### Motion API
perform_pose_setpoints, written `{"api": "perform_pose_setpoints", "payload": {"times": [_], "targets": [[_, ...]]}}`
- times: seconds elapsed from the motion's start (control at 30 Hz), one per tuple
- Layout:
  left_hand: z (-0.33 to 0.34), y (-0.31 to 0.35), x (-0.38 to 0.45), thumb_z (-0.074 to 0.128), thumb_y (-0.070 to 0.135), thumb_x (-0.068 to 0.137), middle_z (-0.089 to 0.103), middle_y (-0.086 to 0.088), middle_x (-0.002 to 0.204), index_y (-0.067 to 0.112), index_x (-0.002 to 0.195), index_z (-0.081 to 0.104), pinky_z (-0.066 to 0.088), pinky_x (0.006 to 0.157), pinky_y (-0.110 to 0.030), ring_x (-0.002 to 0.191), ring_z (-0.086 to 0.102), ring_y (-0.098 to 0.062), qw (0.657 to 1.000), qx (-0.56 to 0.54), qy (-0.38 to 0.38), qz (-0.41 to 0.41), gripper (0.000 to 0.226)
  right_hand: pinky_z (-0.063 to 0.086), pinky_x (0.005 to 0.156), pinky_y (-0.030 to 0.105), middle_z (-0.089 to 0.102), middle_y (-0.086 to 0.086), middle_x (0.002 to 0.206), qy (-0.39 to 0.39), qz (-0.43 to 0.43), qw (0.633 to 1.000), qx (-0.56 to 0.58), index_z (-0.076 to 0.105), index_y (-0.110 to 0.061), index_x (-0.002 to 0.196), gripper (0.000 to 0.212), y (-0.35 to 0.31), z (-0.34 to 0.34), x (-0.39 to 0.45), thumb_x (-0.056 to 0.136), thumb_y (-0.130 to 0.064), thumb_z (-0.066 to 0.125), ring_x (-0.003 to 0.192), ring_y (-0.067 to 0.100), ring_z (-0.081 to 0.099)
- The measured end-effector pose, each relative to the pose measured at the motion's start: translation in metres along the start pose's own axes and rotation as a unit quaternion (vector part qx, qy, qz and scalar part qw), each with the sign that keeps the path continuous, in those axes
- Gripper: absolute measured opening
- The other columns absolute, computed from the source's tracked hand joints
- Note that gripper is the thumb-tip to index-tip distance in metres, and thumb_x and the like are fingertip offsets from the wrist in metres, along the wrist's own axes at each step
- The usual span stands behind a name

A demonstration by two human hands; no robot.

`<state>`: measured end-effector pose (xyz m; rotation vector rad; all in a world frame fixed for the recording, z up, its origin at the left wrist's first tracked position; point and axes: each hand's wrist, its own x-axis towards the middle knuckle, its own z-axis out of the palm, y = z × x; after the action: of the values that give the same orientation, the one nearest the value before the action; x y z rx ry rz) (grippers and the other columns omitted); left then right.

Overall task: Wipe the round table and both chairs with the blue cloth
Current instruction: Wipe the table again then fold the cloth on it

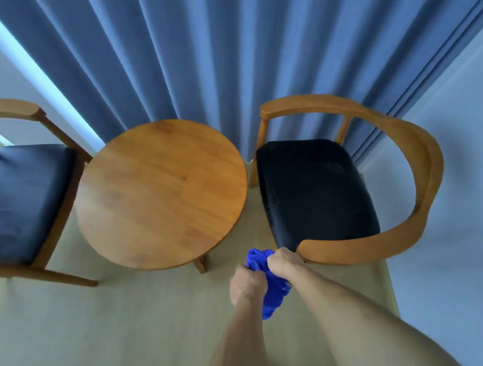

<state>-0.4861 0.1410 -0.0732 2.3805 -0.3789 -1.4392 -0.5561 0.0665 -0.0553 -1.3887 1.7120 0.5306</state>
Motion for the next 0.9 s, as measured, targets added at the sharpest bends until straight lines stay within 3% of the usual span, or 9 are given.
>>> {"api": "perform_pose_setpoints", "payload": {"times": [0.1, 0.17, 0.2, 0.3, 0.4, 0.47, 0.6, 0.8, 0.9], "targets": [[-0.056, 0.013, -0.009, 0.041, 0.015, 0.086, 0.065, -0.011, 0.109, 0.014, 0.110, 0.056, 0.049, 0.075, -0.033, 0.093, 0.062, -0.030, 0.985, -0.170, 0.022, -0.019, 0.029, 0.051, 0.053, 0.022, 0.060, 0.005, 0.079, -0.009, -0.013, 0.997, 0.073, 0.057, -0.014, 0.100, 0.023, -0.061, -0.011, -0.041, 0.088, -0.019, 0.038, 0.064, 0.023, 0.059], [-0.091, 0.024, -0.012, 0.041, 0.018, 0.088, 0.067, -0.013, 0.108, 0.008, 0.110, 0.061, 0.052, 0.081, -0.037, 0.095, 0.063, -0.033, 0.969, -0.243, 0.028, -0.034, 0.031, 0.044, 0.042, 0.018, 0.061, 0.005, 0.078, -0.032, -0.012, 0.991, 0.131, 0.057, -0.014, 0.103, 0.022, -0.097, -0.016, -0.062, 0.092, -0.024, 0.040, 0.060, 0.022, 0.057], [-0.105, 0.029, -0.013, 0.043, 0.021, 0.089, 0.068, -0.014, 0.104, 0.006, 0.106, 0.063, 0.053, 0.081, -0.037, 0.094, 0.064, -0.033, 0.963, -0.264, 0.023, -0.041, 0.030, 0.046, 0.049, 0.022, 0.065, 0.006, 0.087, -0.035, -0.016, 0.988, 0.147, 0.058, -0.013, 0.110, 0.028, -0.111, -0.018, -0.067, 0.094, -0.027, 0.040, 0.067, 0.024, 0.060], [-0.155, 0.045, -0.016, 0.052, 0.041, 0.084, 0.067, -0.006, 0.077, 0.009, 0.088, 0.063, 0.046, 0.062, -0.029, 0.069, 0.062, -0.026, 0.951, -0.307, -0.022, -0.039, 0.034, 0.051, 0.073, 0.030, 0.066, 0.011, 0.116, 0.010, -0.011, 0.993, 0.120, 0.059, -0.010, 0.124, 0.047, -0.153, -0.021, -0.075, 0.101, -0.043, 0.035, 0.093, 0.029, 0.063], [-0.193, 0.063, -0.005, 0.062, 0.053, 0.073, 0.066, -0.005, 0.066, 0.008, 0.086, 0.064, 0.046, 0.057, -0.026, 0.058, 0.061, -0.024, 0.960, -0.279, -0.036, -0.005, 0.047, 0.047, 0.100, 0.041, 0.063, 0.010, 0.121, 0.080, -0.017, 0.993, 0.079, 0.062, -0.013, 0.122, 0.050, -0.188, -0.021, -0.072, 0.101, -0.046, 0.031, 0.112, 0.031, 0.059], [-0.213, 0.076, 0.012, 0.067, 0.051, 0.073, 0.064, -0.005, 0.060, 0.007, 0.079, 0.063, 0.043, 0.050, -0.024, 0.050, 0.055, -0.023, 0.965, -0.262, -0.016, 0.013, 0.045, 0.043, 0.105, 0.044, 0.062, 0.012, 0.124, 0.100, -0.032, 0.990, 0.095, 0.063, -0.012, 0.121, 0.050, -0.214, -0.019, -0.063, 0.101, -0.044, 0.031, 0.117, 0.031, 0.056], [-0.246, 0.091, 0.058, 0.068, 0.038, 0.074, 0.069, -0.013, 0.065, 0.003, 0.075, 0.066, 0.039, 0.044, -0.022, 0.042, 0.050, -0.024, 0.979, -0.203, 0.003, 0.013, 0.035, 0.046, 0.100, 0.041, 0.067, 0.015, 0.116, 0.112, -0.037, 0.984, 0.132, 0.064, -0.007, 0.118, 0.051, -0.255, -0.017, -0.034, 0.102, -0.041, 0.029, 0.106, 0.034, 0.062], [-0.297, 0.109, 0.139, 0.058, 0.029, 0.065, 0.055, -0.007, 0.061, 0.011, 0.068, 0.053, 0.033, 0.048, -0.025, 0.050, 0.041, -0.024, 0.995, -0.096, 0.016, -0.024, 0.019, 0.043, 0.097, 0.040, 0.062, 0.018, 0.125, 0.122, -0.032, 0.982, 0.138, 0.053, -0.010, 0.125, 0.035, -0.309, -0.018, 0.021, 0.105, -0.028, 0.031, 0.114, 0.036, 0.058], [-0.314, 0.117, 0.169, 0.053, 0.026, 0.065, 0.044, -0.001, 0.063, 0.015, 0.062, 0.043, 0.030, 0.050, -0.026, 0.056, 0.036, -0.021, 0.999, -0.048, 0.014, -0.002, 0.015, 0.039, 0.088, 0.029, 0.057, 0.019, 0.130, 0.076, -0.048, 0.986, 0.143, 0.048, -0.005, 0.132, 0.035, -0.327, -0.017, 0.042, 0.104, -0.018, 0.033, 0.119, 0.035, 0.055]]}}
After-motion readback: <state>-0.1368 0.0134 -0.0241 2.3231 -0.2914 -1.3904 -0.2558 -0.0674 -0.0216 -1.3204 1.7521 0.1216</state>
